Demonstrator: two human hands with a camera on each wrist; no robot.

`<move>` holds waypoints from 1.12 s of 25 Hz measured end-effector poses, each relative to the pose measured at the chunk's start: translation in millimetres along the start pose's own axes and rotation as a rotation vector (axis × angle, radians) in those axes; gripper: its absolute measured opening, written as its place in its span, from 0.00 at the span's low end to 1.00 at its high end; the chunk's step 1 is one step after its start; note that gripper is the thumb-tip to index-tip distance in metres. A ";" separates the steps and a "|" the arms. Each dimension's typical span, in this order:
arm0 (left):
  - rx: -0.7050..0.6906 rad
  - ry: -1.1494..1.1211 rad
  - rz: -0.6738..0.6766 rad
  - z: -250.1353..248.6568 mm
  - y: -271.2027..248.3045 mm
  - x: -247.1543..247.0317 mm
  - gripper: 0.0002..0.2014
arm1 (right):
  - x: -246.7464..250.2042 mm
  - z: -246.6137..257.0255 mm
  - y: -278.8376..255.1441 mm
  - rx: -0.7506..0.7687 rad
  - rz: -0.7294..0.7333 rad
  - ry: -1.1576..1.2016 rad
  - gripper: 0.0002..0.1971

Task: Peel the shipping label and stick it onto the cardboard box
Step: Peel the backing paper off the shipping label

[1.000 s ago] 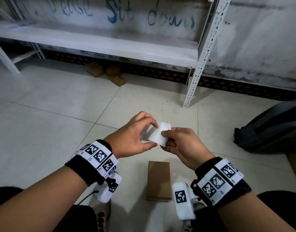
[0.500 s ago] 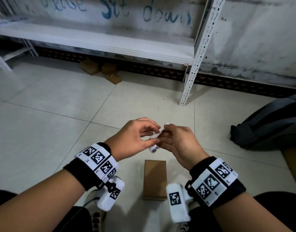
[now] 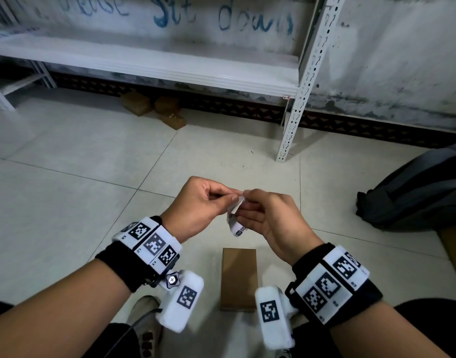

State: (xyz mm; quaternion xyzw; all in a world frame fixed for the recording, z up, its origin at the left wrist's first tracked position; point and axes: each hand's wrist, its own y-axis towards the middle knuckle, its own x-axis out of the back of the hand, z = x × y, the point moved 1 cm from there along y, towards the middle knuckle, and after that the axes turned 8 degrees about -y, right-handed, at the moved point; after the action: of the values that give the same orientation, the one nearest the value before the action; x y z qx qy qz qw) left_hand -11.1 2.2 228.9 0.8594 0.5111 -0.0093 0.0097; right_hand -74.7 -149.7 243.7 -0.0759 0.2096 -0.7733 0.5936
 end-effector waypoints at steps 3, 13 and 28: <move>0.064 -0.104 0.016 -1.3 2.2 -1.6 0.09 | 0.8 -4.6 4.3 0.036 0.000 -0.033 0.10; 0.265 -0.335 -0.240 3.0 9.8 8.5 0.06 | 19.4 5.6 12.3 0.029 -0.122 -0.141 0.11; 0.168 -0.286 -0.337 -4.0 16.6 16.3 0.07 | 54.1 28.0 26.8 0.143 -0.195 -0.273 0.06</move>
State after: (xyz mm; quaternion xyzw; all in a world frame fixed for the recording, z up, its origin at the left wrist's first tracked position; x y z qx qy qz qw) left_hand 11.4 8.7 232.6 0.7496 0.6383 -0.1749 0.0090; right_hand -56.1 -213.3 250.7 -0.1577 0.0630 -0.8226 0.5426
